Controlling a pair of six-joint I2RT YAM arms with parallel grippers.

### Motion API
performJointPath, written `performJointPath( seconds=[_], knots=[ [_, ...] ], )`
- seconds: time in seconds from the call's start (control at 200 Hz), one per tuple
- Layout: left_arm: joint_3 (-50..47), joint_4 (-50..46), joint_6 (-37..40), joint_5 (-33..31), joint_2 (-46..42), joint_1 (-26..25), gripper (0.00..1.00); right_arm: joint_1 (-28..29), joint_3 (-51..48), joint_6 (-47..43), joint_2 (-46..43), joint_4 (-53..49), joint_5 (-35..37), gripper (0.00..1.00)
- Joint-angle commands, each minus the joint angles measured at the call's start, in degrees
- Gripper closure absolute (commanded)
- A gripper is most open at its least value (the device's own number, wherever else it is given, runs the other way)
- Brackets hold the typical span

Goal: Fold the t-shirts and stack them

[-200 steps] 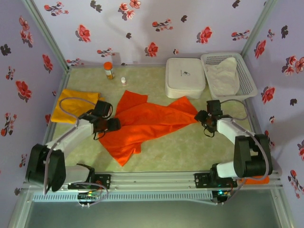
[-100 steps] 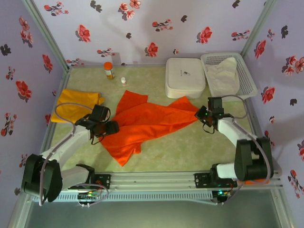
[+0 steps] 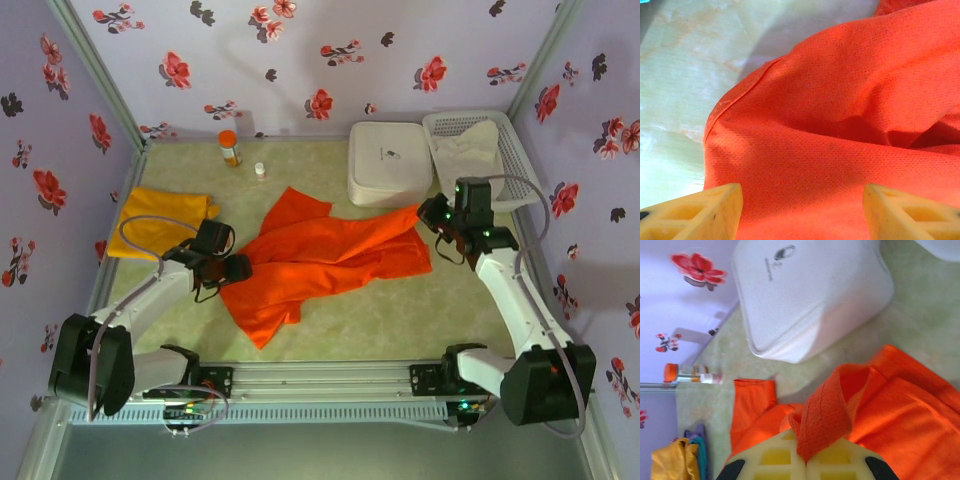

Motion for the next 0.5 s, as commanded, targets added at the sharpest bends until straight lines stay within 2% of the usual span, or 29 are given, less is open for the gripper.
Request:
performJointPath(
  seconds=[0.0,0.22,0.295,0.335,0.395,0.425,0.465,0.495],
  knots=[
    [-1.1,0.19,-0.24,0.38,0.15,-0.08,0.35,1.14,5.74,1.35,5.47,1.55,1.49,0.97],
    [-2.32,-0.54,-1.11,0.38,-0.71,-0.45,0.35,1.76,18.96,-1.69,22.4,1.73,2.32,0.94],
    [-3.09,-1.3,-2.13,0.38,-1.58,-0.76,0.35,1.72,24.48,-4.29,28.26,-1.84,3.62,0.89],
    [-3.86,-1.46,-2.72,0.4,-2.35,-1.01,0.35,1.76,27.17,-5.77,30.82,-4.24,3.99,0.76],
    [-5.07,-1.7,-3.42,0.45,-3.56,-1.27,0.33,1.66,29.4,-7.62,33.07,-6.9,3.9,0.44],
    [-5.79,-1.82,-3.95,0.47,-4.23,-1.25,0.32,1.67,29.41,-8.01,33.38,-7.42,3.9,0.33],
    [-6.52,-2.01,-4.6,0.83,-5.12,-1.34,0.32,1.71,28.43,-8.44,32.93,-7.53,3.97,0.21],
    [-7.05,-2.09,-4.98,1.28,-5.75,-1.38,0.31,1.76,26.92,-8.75,32.18,-6.98,4.07,0.18]
  ],
)
